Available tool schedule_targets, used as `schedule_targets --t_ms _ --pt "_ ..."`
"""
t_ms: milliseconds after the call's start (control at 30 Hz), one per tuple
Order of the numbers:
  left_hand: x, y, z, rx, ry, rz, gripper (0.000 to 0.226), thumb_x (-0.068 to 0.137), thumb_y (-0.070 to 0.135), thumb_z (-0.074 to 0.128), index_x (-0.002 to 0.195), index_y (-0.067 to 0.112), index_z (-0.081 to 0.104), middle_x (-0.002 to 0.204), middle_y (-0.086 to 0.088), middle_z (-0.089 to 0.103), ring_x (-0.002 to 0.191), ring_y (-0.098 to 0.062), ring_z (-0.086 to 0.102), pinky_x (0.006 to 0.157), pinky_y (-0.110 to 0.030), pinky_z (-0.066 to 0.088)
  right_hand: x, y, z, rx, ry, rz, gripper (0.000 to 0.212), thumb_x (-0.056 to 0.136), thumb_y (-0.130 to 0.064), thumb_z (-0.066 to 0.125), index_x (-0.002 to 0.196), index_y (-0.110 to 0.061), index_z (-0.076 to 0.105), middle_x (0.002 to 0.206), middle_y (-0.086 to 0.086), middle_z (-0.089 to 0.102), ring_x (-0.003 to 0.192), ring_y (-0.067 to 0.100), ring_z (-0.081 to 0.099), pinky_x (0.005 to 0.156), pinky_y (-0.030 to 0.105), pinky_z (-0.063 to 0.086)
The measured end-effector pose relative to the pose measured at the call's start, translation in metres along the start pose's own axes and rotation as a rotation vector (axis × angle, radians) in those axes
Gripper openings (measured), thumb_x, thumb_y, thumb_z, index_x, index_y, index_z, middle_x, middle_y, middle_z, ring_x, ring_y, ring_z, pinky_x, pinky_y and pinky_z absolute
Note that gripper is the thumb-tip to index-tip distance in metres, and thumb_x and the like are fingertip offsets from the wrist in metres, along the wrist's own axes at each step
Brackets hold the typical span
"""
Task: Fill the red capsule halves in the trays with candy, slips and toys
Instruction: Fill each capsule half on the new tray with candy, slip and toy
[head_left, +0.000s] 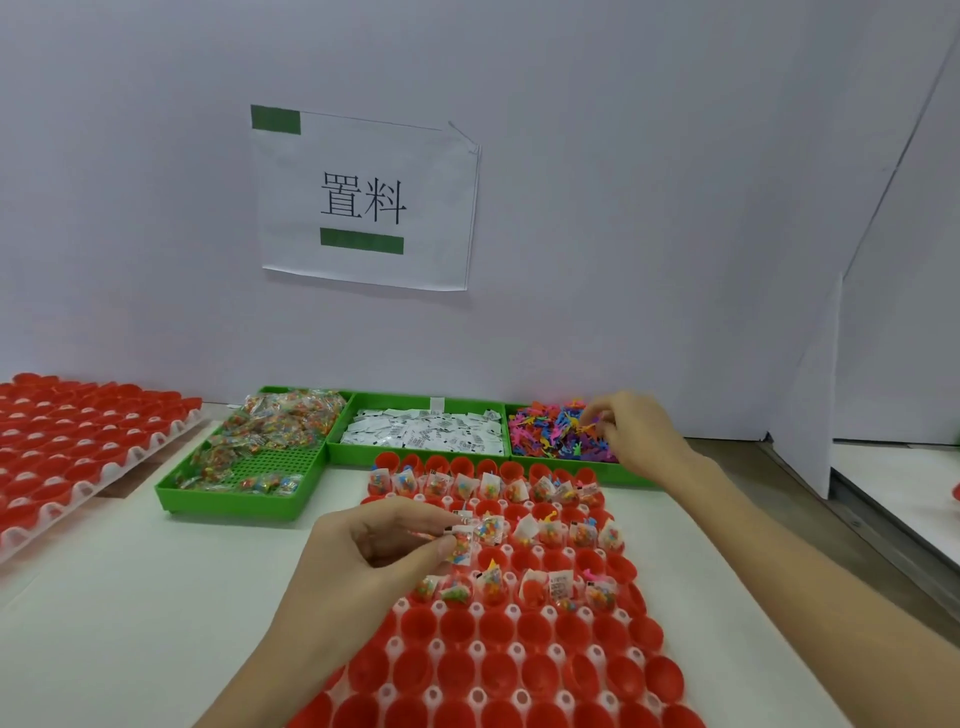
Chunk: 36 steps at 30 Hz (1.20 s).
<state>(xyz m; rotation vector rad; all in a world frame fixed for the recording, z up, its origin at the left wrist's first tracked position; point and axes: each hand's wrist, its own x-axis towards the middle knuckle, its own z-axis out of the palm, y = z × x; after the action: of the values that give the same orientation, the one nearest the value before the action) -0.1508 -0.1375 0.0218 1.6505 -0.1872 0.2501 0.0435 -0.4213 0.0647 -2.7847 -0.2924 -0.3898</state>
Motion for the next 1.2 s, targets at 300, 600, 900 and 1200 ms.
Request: schedule_targets --t_ms 300,600,900,1200 --pt "0.003 -0.002 -0.005 0.015 0.014 0.025 0.015 0.081 0.018 0.083 0.093 0.028 0.082 0.088 -0.005 0.08 0.082 -0.022 0.078 0.077 -0.026 0.062 0.022 0.02 0.03 -0.363 -0.117 -0.284 0.031 0.095 -0.008 0.066 0.12 -0.023 0.076 0.111 0.003 0.068 0.094 0.02 0.066 0.074 0.027 0.047" --pt "0.004 0.0 -0.007 -0.006 0.035 0.018 0.016 0.082 0.011 0.083 0.092 0.024 0.082 0.09 -0.007 0.08 0.083 -0.023 0.078 0.075 -0.027 0.063 0.019 0.004 0.031 -0.628 -0.112 -0.373 0.018 0.101 -0.014 0.057 0.116 -0.01 0.065 0.119 0.006 0.06 0.111 0.021 0.056 0.084 0.03 0.046" --pt "0.003 0.002 -0.005 -0.019 0.044 -0.003 0.016 0.081 0.007 0.083 0.088 0.021 0.083 0.086 -0.008 0.08 0.08 -0.024 0.078 0.072 -0.026 0.063 0.014 0.015 0.029 -0.357 -0.082 -0.267 0.012 0.099 -0.022 0.064 0.097 -0.011 0.059 0.099 0.005 0.066 0.088 0.02 0.059 0.077 0.03 0.048" --pt "-0.001 0.006 -0.001 -0.032 0.037 -0.014 0.014 0.078 0.014 0.085 0.088 0.024 0.083 0.084 -0.007 0.079 0.08 -0.022 0.078 0.073 -0.026 0.063 -0.008 0.026 0.017 0.119 0.281 -0.17 0.019 0.093 -0.008 0.07 0.112 -0.009 0.074 0.09 0.003 0.07 0.074 0.01 0.058 0.074 0.024 0.052"
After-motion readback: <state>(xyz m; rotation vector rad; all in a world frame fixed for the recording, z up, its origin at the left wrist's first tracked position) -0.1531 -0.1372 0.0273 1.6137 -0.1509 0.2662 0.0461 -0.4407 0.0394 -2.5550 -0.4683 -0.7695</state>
